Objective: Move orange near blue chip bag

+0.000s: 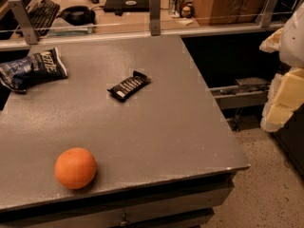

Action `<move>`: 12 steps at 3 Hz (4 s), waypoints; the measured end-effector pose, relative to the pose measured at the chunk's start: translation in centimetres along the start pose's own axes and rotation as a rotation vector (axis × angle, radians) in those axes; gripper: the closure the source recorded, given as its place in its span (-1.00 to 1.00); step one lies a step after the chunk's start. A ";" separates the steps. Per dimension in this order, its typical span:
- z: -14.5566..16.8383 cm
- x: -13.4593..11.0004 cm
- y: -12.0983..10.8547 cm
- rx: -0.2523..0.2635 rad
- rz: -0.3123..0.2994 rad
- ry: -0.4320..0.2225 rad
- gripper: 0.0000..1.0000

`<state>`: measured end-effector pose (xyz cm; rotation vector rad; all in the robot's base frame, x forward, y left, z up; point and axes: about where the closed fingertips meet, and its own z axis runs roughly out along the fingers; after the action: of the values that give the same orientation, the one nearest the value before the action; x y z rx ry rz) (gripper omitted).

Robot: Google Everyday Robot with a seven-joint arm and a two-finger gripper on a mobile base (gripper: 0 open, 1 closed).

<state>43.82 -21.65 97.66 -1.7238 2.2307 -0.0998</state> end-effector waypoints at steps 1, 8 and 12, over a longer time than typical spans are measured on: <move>0.0 0.0 0.0 0.000 0.000 0.000 -1.00; 13.3 -23.2 7.9 -0.264 -0.078 -0.545 -1.00; 15.7 -32.4 19.6 -0.514 -0.256 -0.770 -1.00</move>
Offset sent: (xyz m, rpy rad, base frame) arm 0.0206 0.0557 -0.0312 0.1893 0.0151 0.0695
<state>37.29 16.71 84.62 -1.8353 1.5236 0.9825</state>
